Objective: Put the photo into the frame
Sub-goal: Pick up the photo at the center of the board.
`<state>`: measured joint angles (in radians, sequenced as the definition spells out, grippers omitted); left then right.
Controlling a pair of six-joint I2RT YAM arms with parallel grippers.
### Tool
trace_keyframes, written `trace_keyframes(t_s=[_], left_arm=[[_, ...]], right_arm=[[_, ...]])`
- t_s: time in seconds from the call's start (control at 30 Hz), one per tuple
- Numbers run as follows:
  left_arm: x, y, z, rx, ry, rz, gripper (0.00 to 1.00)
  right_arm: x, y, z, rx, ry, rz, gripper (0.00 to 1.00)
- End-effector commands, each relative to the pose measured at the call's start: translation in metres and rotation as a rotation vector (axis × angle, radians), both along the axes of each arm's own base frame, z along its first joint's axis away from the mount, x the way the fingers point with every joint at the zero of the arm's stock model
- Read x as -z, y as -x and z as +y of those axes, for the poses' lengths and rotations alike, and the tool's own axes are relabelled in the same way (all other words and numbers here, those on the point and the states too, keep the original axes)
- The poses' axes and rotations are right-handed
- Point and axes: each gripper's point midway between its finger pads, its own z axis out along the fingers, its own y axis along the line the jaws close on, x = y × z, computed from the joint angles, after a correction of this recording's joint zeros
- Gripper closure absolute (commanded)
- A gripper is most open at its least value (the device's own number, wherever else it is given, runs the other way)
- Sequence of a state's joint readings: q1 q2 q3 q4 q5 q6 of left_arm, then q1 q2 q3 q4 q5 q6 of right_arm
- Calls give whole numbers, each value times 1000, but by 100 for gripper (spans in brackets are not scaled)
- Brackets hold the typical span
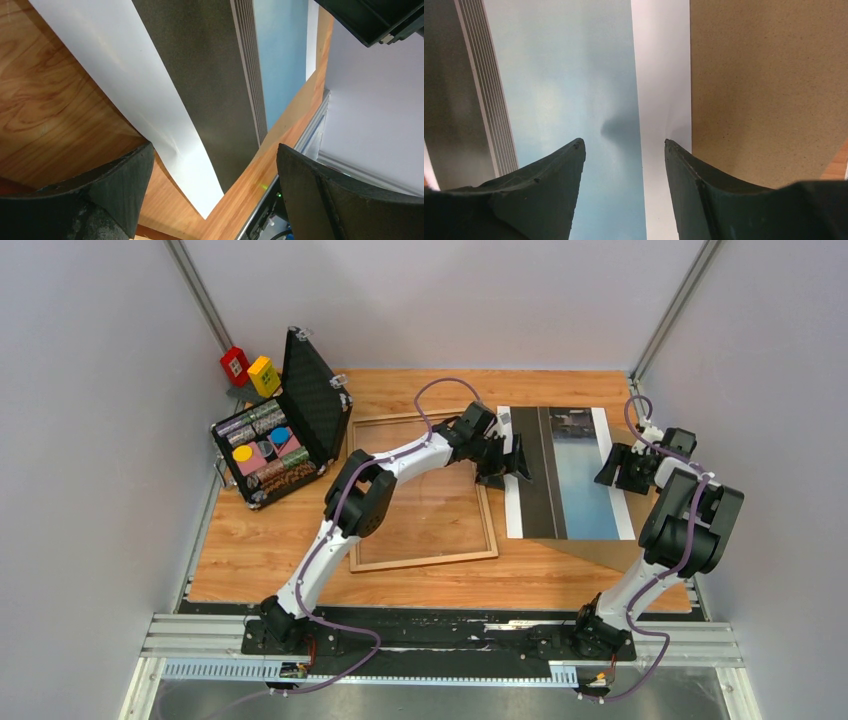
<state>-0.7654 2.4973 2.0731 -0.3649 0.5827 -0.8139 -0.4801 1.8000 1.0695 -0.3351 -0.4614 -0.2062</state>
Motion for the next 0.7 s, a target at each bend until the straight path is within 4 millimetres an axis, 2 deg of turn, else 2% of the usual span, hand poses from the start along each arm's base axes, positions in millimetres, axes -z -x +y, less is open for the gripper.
trace_keyframes(t_s=[0.0, 0.2, 0.67], left_arm=[[14, 3, -12, 21, 38, 26, 0], [6, 6, -19, 47, 129, 51, 0], [-52, -10, -23, 83, 378, 11, 0]], right_arm=[[19, 26, 21, -2, -81, 104, 38], [22, 28, 22, -2, -84, 112, 38], [22, 31, 24, -2, -93, 115, 38]])
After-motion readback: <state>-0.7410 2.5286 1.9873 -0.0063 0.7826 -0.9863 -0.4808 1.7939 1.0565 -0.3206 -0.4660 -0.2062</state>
